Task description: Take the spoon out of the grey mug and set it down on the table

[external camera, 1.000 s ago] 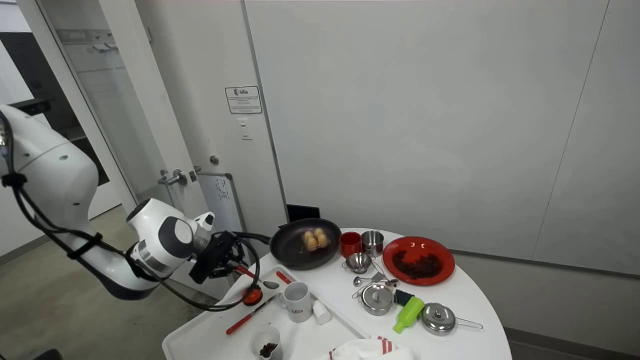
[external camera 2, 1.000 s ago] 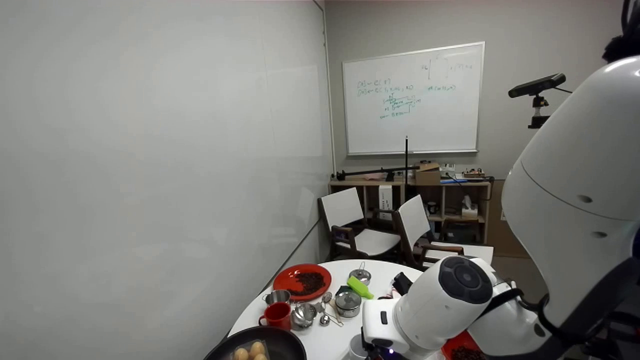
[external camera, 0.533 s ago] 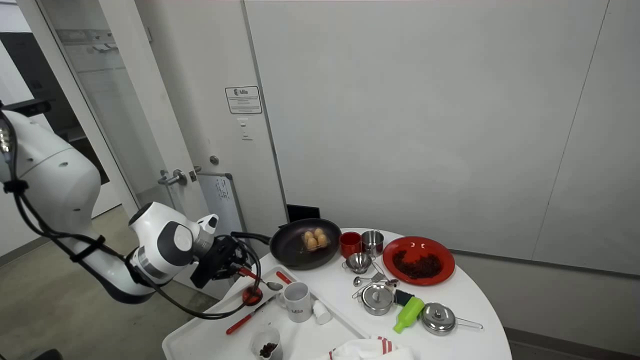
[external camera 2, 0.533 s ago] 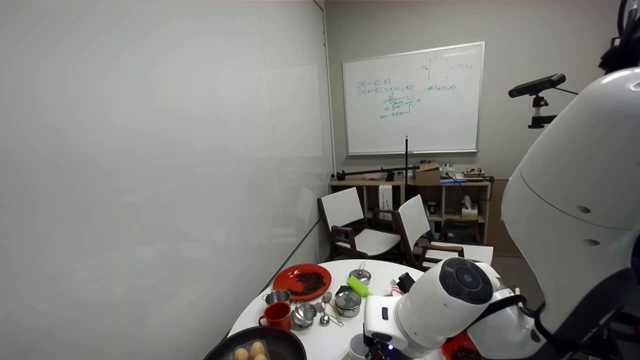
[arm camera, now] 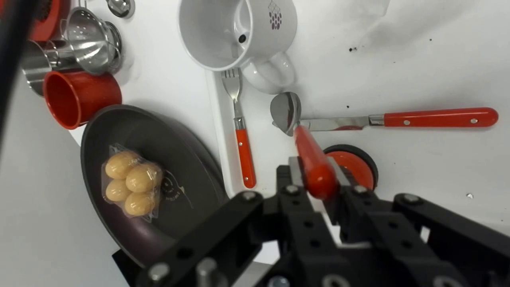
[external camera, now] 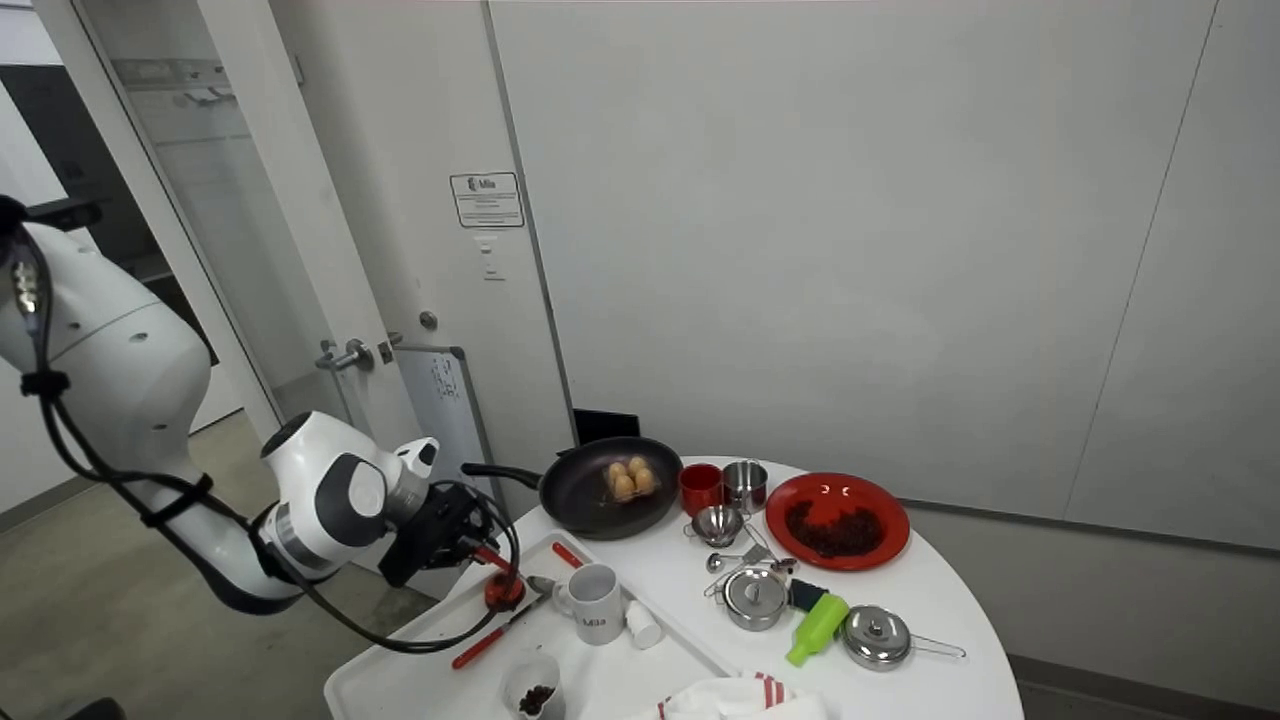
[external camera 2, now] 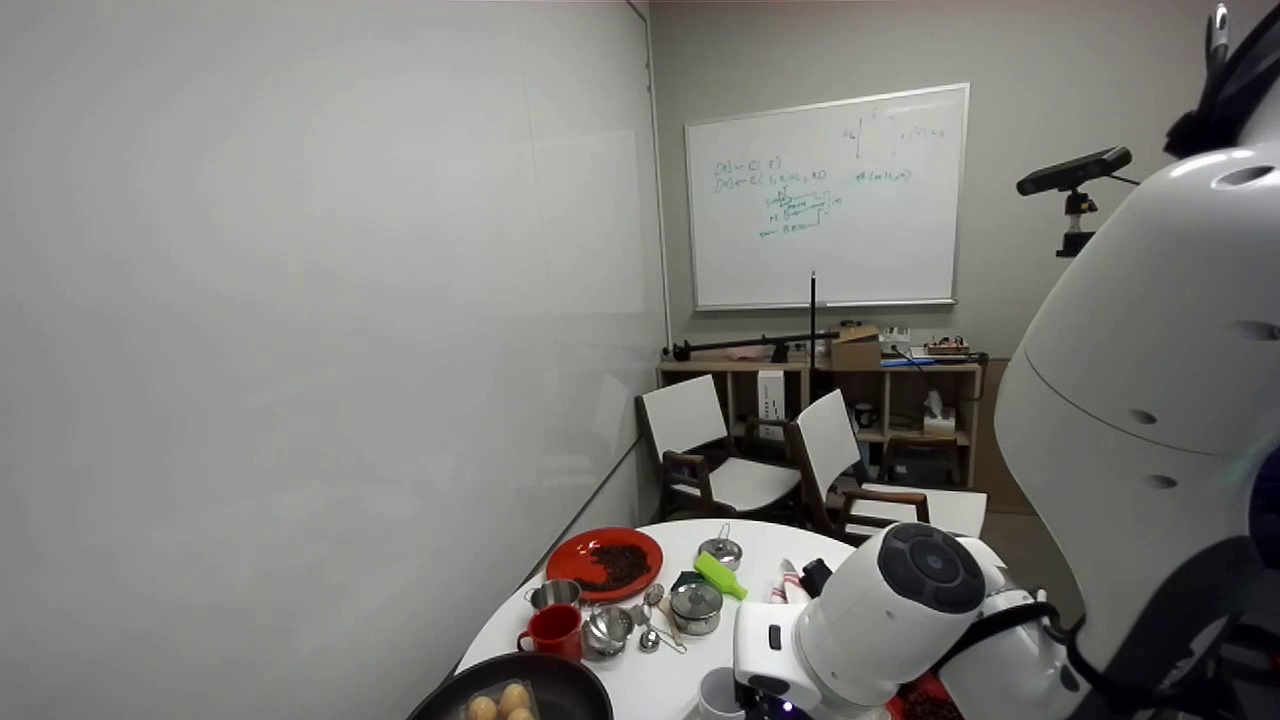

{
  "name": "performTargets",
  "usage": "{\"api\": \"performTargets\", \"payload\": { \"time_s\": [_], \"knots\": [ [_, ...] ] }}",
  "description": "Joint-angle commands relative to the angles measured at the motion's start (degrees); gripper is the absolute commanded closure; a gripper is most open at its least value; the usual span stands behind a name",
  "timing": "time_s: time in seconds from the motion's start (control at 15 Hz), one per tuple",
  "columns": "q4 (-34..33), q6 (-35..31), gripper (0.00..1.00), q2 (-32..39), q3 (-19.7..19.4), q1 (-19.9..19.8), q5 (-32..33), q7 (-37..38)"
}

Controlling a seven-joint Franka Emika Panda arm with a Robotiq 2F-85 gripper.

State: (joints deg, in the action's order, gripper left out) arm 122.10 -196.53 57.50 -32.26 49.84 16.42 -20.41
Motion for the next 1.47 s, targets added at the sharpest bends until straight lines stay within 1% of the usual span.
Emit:
{"api": "performTargets", "payload": {
  "time_s": [0.0,0.13,0.2,0.27,0.33,0.4,0.53,0.67,0.87,1.4],
  "knots": [
    [-0.7,-0.2,0.92,2.5,-2.4,3.8,-3.8,-1.8],
    [-0.9,-0.7,0.92,3.7,-3.5,5.5,-4.6,-2.0],
    [-1.1,-1.1,0.92,5.3,-5.3,7.8,-5.8,-1.8],
    [-1.2,-1.3,0.92,6.1,-6.2,8.9,-6.3,-1.7],
    [-1.5,-2.1,0.92,8.2,-8.4,11.6,-7.9,-1.5],
    [-1.7,-2.8,0.92,9.6,-9.7,13.2,-8.9,-1.3],
    [-1.8,-3.1,0.92,11.4,-11.0,15.0,-9.9,-1.3],
    [-2.3,-1.9,0.92,10.7,-10.0,14.3,-8.8,-1.6],
    [-2.4,-1.8,0.92,8.3,-6.9,11.0,-5.9,-2.5],
    [-2.7,-1.8,0.92,8.2,-4.6,8.0,-3.5,-4.9]
  ]
}}
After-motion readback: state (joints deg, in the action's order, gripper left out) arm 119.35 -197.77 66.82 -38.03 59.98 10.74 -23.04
